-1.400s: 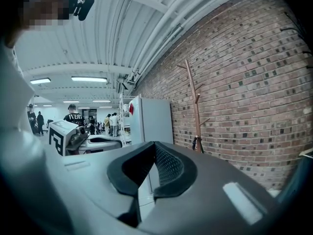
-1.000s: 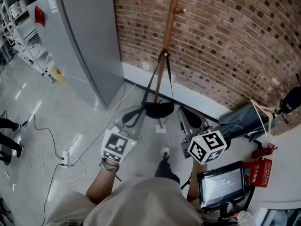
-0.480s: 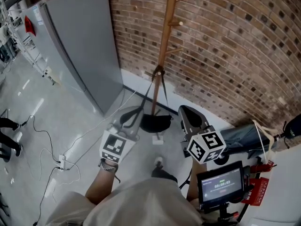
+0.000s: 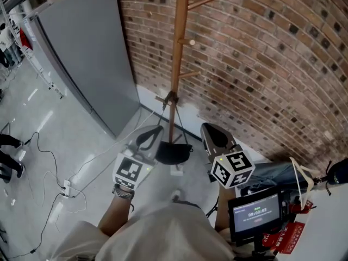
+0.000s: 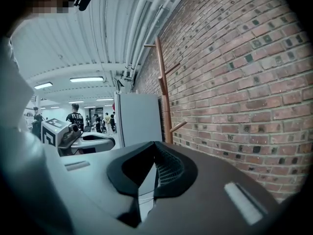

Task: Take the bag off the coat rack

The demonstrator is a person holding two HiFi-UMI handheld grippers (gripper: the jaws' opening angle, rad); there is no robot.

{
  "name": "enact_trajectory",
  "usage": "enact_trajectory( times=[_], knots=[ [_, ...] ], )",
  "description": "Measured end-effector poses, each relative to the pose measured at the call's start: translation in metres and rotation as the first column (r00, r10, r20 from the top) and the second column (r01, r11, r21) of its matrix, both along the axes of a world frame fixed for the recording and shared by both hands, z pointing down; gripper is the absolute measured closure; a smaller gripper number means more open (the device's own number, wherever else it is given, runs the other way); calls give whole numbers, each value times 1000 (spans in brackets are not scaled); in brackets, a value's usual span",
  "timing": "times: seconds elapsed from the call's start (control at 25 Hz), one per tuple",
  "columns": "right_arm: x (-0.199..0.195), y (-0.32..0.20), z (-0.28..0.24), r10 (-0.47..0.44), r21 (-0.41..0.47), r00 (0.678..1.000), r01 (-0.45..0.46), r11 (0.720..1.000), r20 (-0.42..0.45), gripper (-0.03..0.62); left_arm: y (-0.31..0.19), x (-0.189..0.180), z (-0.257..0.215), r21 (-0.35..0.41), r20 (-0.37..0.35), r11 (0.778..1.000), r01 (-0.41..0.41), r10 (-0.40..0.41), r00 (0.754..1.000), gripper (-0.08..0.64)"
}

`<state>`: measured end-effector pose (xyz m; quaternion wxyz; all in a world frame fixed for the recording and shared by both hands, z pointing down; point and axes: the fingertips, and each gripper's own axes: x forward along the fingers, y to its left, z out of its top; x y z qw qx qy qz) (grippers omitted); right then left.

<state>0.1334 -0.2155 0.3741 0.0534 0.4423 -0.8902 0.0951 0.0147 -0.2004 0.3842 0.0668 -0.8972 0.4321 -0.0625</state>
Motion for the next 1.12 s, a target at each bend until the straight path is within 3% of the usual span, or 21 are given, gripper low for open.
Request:
enact_trajectory(
  times=[0.44,0.6,1.12],
  knots=[
    [8,-37,22,-97,-33,995,96,995,-26,586,-38,10,20,-43,19,992,115,-114,993,540],
    [5,-47,39,-110,-58,992,107,993,-62,553,-46,6,29,-64,25,989,135,-134,991,519],
    [-16,-83,90,-23,-121,995,12,993,-94,459,-94,-16,93,-175,68,979,100,-90,994,443]
  ],
)
